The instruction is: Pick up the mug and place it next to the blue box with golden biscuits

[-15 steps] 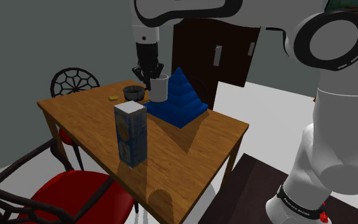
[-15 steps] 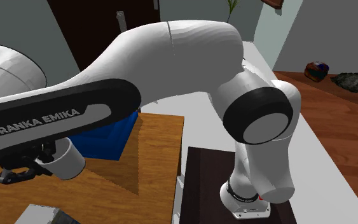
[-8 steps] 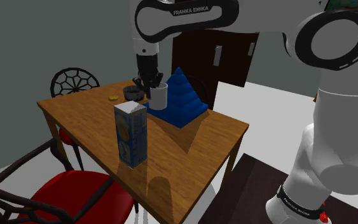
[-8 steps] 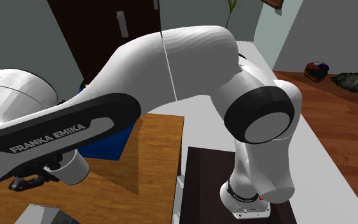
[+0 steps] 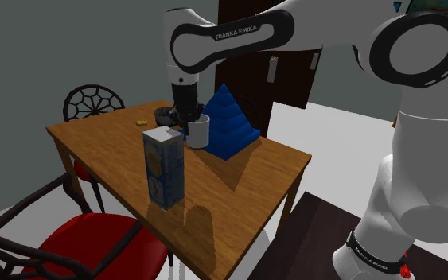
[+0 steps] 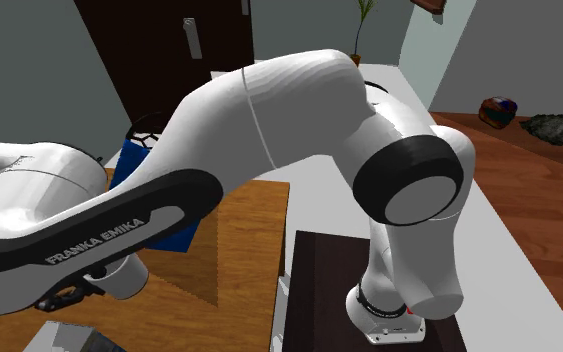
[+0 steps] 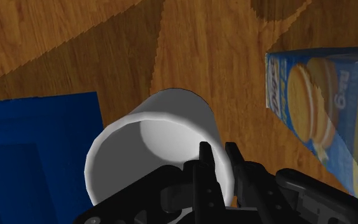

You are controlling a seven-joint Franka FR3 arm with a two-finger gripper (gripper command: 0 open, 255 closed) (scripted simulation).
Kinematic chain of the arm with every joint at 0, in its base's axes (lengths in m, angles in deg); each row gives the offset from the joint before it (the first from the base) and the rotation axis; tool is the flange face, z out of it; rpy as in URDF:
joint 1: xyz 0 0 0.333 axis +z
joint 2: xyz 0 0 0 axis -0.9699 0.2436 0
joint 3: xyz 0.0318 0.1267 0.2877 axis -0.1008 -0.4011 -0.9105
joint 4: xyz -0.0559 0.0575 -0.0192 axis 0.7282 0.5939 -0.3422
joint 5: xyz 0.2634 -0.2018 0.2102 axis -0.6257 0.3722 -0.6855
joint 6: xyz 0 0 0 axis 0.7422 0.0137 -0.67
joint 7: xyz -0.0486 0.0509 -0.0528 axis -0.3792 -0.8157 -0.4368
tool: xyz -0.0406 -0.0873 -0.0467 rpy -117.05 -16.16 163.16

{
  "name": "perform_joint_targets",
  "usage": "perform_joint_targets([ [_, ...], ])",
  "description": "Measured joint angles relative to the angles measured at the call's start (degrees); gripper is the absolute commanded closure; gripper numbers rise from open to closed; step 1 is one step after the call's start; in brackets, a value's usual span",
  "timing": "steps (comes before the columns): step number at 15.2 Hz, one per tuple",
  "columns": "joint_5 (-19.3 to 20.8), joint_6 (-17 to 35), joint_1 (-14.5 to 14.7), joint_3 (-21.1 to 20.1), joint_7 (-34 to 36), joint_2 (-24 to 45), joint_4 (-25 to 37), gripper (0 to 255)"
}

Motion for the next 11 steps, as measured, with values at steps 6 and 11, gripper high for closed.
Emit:
perform_joint_targets([
  [6, 0.1, 4.4, -0.1, 0.1, 0.2, 0.6, -3.8, 255],
  [11, 0.3, 8.0, -0.1, 0.1, 0.5, 1.5, -6.5, 255],
])
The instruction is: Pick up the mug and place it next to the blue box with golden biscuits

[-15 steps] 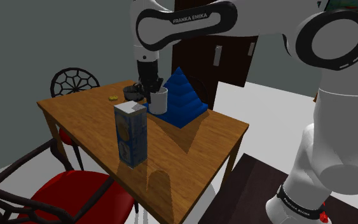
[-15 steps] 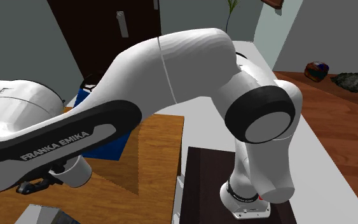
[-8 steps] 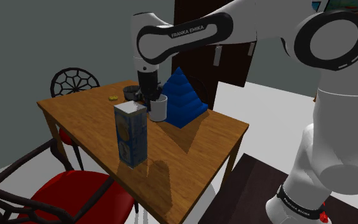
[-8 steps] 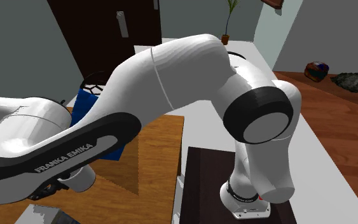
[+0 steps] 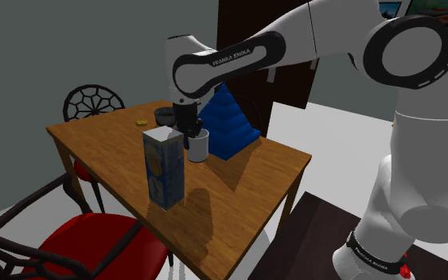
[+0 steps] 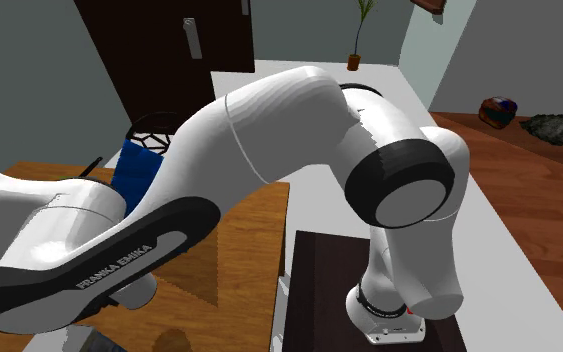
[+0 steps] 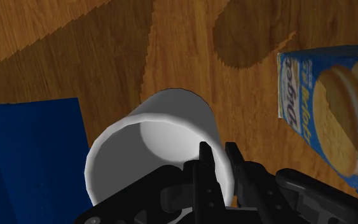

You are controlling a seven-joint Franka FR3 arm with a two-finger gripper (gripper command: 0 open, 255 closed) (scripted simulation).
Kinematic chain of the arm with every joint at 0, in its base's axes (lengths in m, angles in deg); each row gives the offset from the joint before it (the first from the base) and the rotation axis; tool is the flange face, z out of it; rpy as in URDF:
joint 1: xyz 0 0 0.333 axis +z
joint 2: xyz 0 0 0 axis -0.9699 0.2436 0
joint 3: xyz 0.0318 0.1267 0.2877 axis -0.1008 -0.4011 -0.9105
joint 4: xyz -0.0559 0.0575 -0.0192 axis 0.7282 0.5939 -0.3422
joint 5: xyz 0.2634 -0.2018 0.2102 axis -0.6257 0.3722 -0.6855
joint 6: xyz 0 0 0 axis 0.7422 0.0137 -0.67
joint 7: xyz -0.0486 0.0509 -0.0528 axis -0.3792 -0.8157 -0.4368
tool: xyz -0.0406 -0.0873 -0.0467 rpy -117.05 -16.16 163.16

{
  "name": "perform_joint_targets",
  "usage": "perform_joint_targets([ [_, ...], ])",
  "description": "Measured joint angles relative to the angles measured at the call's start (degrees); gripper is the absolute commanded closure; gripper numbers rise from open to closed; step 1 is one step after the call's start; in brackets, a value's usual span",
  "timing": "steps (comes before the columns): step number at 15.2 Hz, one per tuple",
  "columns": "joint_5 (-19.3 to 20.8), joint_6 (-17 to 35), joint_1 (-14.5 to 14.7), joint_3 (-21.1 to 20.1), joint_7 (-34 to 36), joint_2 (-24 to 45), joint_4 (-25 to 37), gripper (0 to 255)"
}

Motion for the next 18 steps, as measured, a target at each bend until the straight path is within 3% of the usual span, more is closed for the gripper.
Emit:
perform_joint_targets([
  [12, 0.5, 8.2, 0.0, 0.2, 0.6, 3.1, -5.1, 255],
  [18, 0.5, 9.0, 0.0, 0.1, 0.8, 3.4, -5.6, 255],
])
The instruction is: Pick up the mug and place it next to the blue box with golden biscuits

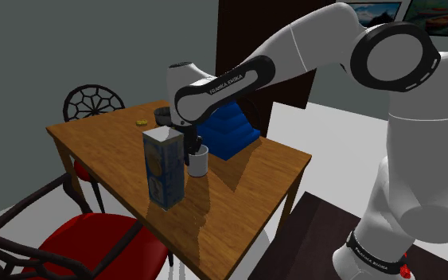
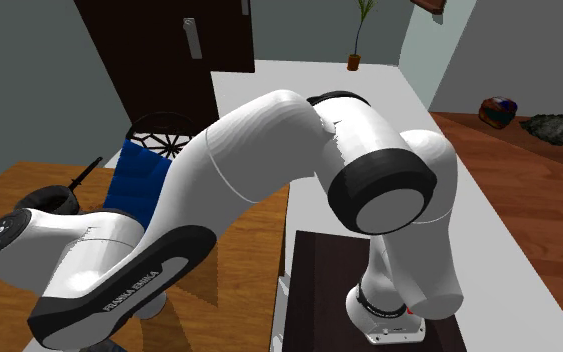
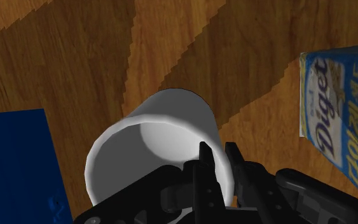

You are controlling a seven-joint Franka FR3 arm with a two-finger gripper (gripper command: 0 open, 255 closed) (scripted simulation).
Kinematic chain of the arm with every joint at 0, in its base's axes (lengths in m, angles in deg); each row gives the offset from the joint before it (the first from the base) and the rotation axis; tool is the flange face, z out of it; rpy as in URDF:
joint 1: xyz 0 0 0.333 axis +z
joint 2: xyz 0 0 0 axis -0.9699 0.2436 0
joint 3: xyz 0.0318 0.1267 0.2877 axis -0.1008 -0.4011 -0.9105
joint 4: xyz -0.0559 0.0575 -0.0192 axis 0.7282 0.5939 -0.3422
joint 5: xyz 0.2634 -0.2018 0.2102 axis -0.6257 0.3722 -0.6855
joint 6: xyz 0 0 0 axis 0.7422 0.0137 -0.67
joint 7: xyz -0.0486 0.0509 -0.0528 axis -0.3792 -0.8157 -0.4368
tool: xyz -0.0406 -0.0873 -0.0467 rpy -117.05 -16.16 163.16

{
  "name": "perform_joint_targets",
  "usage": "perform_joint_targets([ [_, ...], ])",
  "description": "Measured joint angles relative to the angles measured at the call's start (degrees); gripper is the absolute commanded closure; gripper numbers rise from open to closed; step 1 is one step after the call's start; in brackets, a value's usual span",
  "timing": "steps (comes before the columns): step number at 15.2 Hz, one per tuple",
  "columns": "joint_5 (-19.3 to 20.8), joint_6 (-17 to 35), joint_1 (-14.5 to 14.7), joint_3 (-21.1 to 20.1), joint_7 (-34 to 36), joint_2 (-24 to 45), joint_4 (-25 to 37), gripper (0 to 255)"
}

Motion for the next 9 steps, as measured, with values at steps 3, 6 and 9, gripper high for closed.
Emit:
perform_joint_targets([
  [3, 0.0, 0.0, 0.0, 0.0, 0.0, 0.0, 0.0, 0],
  [6, 0.0, 0.0, 0.0, 0.0, 0.0, 0.0, 0.0, 0],
  [9, 0.0, -0.9, 0.1, 0.0, 0.0, -0.2, 0.7, 0],
])
